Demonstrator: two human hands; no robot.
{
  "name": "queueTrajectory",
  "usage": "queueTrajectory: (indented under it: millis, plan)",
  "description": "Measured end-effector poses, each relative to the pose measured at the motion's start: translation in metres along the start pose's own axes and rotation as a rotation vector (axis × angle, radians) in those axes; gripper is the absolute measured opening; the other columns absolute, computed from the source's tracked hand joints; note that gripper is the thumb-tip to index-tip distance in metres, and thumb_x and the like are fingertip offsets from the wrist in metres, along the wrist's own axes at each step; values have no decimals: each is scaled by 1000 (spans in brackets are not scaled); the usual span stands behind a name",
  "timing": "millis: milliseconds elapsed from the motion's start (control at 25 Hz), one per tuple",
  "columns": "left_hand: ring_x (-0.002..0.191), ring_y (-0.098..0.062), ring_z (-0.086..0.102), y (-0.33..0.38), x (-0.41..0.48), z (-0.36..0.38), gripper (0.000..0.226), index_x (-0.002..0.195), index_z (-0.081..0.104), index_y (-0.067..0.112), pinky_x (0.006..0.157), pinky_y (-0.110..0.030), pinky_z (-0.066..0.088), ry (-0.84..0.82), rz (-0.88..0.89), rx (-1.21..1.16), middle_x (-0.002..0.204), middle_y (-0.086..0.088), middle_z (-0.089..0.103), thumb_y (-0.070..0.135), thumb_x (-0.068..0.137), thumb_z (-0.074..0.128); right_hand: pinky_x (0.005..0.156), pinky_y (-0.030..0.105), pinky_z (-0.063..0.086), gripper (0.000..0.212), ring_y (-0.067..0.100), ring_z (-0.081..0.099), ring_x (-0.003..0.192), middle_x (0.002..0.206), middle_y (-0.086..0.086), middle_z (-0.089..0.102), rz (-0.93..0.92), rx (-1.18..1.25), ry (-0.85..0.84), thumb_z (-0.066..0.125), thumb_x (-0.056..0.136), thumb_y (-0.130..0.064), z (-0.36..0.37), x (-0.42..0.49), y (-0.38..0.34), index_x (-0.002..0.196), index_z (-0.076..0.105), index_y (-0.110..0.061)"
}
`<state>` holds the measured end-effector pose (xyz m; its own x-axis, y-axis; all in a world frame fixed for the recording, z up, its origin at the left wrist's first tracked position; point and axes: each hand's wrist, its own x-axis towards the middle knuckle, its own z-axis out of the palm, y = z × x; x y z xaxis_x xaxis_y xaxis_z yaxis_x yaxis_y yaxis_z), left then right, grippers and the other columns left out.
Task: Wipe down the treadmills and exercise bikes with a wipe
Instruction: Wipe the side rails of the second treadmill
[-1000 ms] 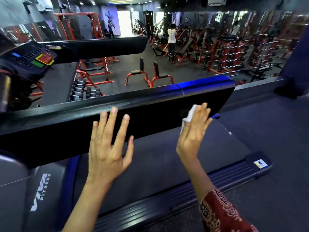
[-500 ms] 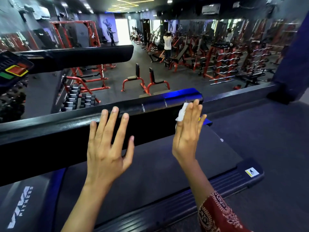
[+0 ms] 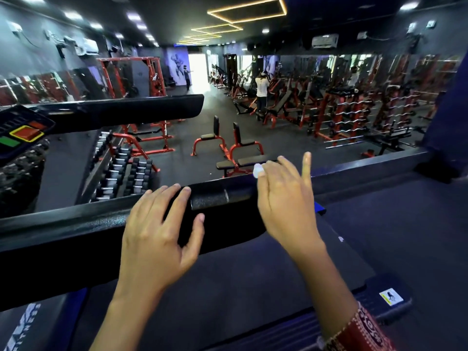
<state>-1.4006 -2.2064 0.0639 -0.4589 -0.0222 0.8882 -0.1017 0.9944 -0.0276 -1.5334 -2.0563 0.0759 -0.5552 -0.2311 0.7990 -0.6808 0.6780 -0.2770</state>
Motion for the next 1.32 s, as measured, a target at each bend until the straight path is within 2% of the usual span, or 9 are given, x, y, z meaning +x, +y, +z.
queueTrajectory:
  millis: [120, 240, 400, 480, 680, 880, 1000, 1160, 1320]
  plan:
    - [99, -35, 62, 0, 8, -3, 43, 109, 67, -3, 91, -41, 43, -43, 4, -3, 109, -17, 65, 31, 87, 53, 106, 45, 33, 45, 32, 58, 81, 79, 9, 63, -176, -18, -110, 25, 99, -25, 7, 3, -33, 88, 64, -6]
    - [101, -34, 62, -4, 7, -8, 44, 110, 67, -2, 91, -42, 45, -75, 1, -15, 111, -15, 66, 34, 88, 53, 90, 39, 41, 44, 29, 56, 87, 90, 4, 64, -320, 42, -193, 25, 101, -29, 4, 1, -30, 104, 64, -9]
    - [104, -32, 61, -13, 3, -17, 44, 110, 68, 0, 94, -42, 45, -84, -18, -3, 111, -15, 66, 35, 88, 54, 90, 43, 41, 46, 29, 57, 84, 81, 4, 62, -20, -24, -121, 24, 101, -31, -1, 3, -14, 85, 62, -11]
    - [104, -29, 59, -20, 1, -22, 44, 110, 68, 0, 95, -39, 42, -82, -18, 9, 111, -15, 66, 35, 87, 54, 94, 46, 41, 44, 34, 58, 83, 81, 10, 64, -29, -29, -82, 30, 98, -30, 8, -1, -44, 86, 65, -7]
    - [103, -30, 60, -48, -8, -43, 45, 109, 69, 0, 93, -40, 43, -87, -35, 33, 111, -15, 66, 35, 87, 52, 108, 40, 31, 47, 29, 56, 119, 126, 13, 62, -411, 207, -168, 32, 97, -26, 13, -28, -93, 124, 61, -1]
    - [99, -31, 62, -81, -20, -67, 43, 106, 70, 0, 94, -39, 42, -76, -53, 72, 108, -14, 67, 36, 87, 54, 97, 40, 38, 37, 34, 63, 98, 102, 15, 69, -110, 89, 26, 38, 91, -15, 22, -27, -106, 102, 68, 3]
    - [99, -32, 63, -103, -27, -81, 43, 106, 70, 0, 95, -39, 41, -86, -45, 72, 108, -15, 67, 35, 87, 54, 87, 40, 42, 35, 35, 62, 88, 94, 14, 67, -242, 159, -37, 39, 87, -16, 31, -32, -173, 97, 67, 1]
    - [102, -26, 59, -136, -38, -105, 43, 107, 70, 0, 93, -39, 42, -89, -70, 53, 109, -12, 67, 36, 86, 55, 103, 40, 36, 45, 31, 59, 113, 121, 13, 64, -418, 155, -73, 30, 99, -23, 37, -48, -183, 119, 64, -1]
    - [102, -26, 59, -160, -46, -120, 42, 107, 70, 0, 94, -39, 42, -84, -67, 36, 109, -13, 67, 35, 87, 56, 98, 42, 36, 40, 33, 62, 101, 103, 11, 68, -104, 37, -15, 34, 95, -21, 37, -41, -187, 103, 68, -2]
